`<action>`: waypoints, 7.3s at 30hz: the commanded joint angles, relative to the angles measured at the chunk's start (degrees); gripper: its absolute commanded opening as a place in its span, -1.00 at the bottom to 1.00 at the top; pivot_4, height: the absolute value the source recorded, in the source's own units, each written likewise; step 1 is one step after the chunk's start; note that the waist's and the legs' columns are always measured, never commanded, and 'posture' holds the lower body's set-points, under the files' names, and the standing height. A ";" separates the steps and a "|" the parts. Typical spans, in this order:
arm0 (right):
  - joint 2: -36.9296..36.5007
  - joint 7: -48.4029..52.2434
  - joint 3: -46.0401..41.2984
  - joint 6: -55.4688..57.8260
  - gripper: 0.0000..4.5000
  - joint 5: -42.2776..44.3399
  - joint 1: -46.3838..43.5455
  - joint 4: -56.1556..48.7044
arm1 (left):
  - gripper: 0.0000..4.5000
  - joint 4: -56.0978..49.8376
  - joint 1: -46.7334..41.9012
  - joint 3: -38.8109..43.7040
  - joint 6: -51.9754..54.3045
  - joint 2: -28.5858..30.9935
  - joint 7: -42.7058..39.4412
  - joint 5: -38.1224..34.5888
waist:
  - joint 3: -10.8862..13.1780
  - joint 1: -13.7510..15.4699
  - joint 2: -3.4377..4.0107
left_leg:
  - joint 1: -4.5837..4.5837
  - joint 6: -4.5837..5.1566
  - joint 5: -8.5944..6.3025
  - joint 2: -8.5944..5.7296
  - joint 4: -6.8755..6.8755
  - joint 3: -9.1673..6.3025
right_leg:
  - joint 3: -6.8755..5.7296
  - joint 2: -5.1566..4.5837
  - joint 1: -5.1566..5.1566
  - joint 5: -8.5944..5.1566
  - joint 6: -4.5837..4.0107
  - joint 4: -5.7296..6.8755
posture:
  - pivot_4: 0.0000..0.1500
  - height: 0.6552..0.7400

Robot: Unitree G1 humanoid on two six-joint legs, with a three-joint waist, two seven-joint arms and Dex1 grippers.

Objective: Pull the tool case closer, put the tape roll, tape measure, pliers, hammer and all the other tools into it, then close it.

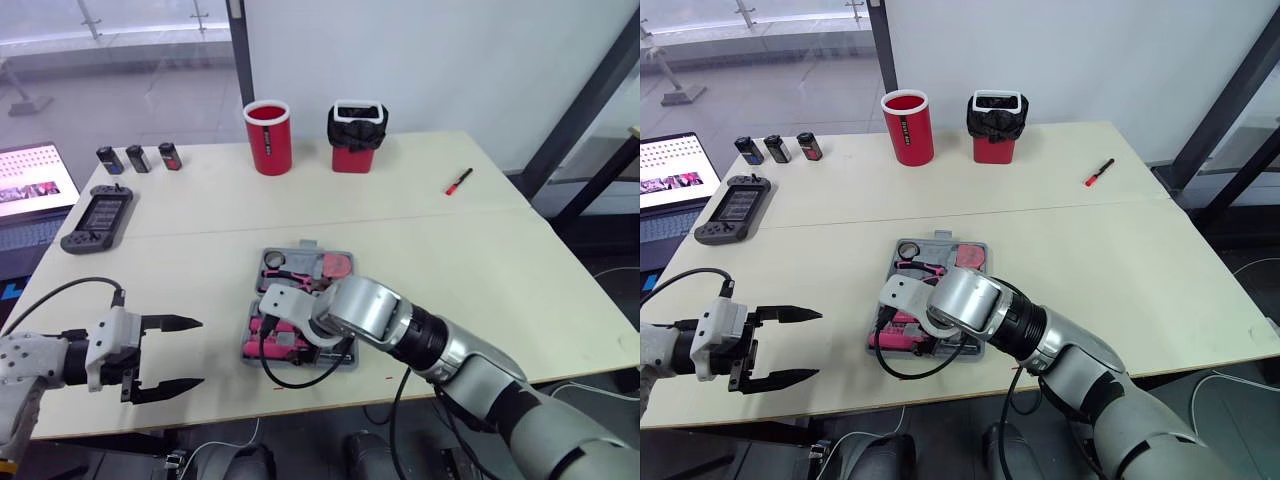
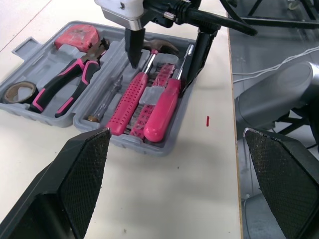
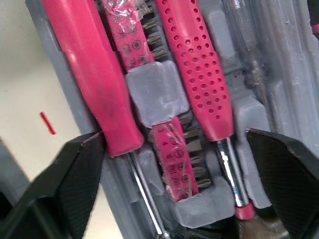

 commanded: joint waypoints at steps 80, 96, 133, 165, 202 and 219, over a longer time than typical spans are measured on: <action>-19.34 13.66 -14.53 -32.23 -1.00 -18.89 18.98 2.62 | -0.99 43.24 -40.04 -26.85 -7.83 -23.74 22.11 31.93 | -0.06 2.54 -0.06 | 0.00 0.01 -0.01 -0.02 0.79 -0.27 | 0.00 0.23 0.49 0.07 -0.01 0.12 | 1.00 0.97; -20.57 25.59 -8.59 -40.41 -1.00 -25.80 20.97 -3.63 | -0.99 27.25 -30.61 -28.57 -1.37 -25.07 19.69 31.83 | -0.15 3.51 0.06 | 0.13 0.02 -0.02 -0.06 0.95 -0.37 | 0.01 0.22 0.78 0.07 0.01 0.08 | 1.00 0.97; -27.08 25.42 -11.93 -27.59 -1.00 -25.87 34.47 -22.68 | -0.99 2.09 -10.79 -27.48 11.42 -23.72 20.80 28.22 | -0.21 3.57 0.11 | 0.26 0.10 -0.08 -0.12 0.94 -0.46 | 0.01 0.14 0.96 -0.09 -0.25 -0.09 | 1.00 0.97; -20.70 23.87 -10.88 -29.38 -1.00 -27.24 29.95 -17.00 | -0.99 3.19 -10.21 -23.90 11.93 -20.27 23.76 25.90 | -0.25 1.66 0.05 | 0.49 0.11 -0.08 -0.08 0.79 -0.56 | 0.00 0.26 0.97 -0.06 -0.35 -0.05 | 1.00 0.97; -16.67 24.89 -8.95 -34.63 -1.00 -29.23 23.58 -6.99 | -0.99 8.87 -15.12 -22.25 12.45 -16.83 23.01 25.63 | -0.25 0.60 0.05 | 0.73 0.11 -0.08 -0.08 0.64 -0.59 | 0.03 0.29 1.04 0.01 -0.46 -0.04 | 1.00 0.97; -17.02 24.50 -9.75 -33.84 -1.00 -29.35 24.40 -7.56 | -0.99 10.75 -17.74 -24.14 11.27 -15.46 19.65 26.50 | -0.24 0.56 0.05 | 0.73 0.11 -0.08 -0.09 0.64 -0.59 | 0.03 0.28 1.04 0.00 -0.47 -0.05 | 1.00 0.97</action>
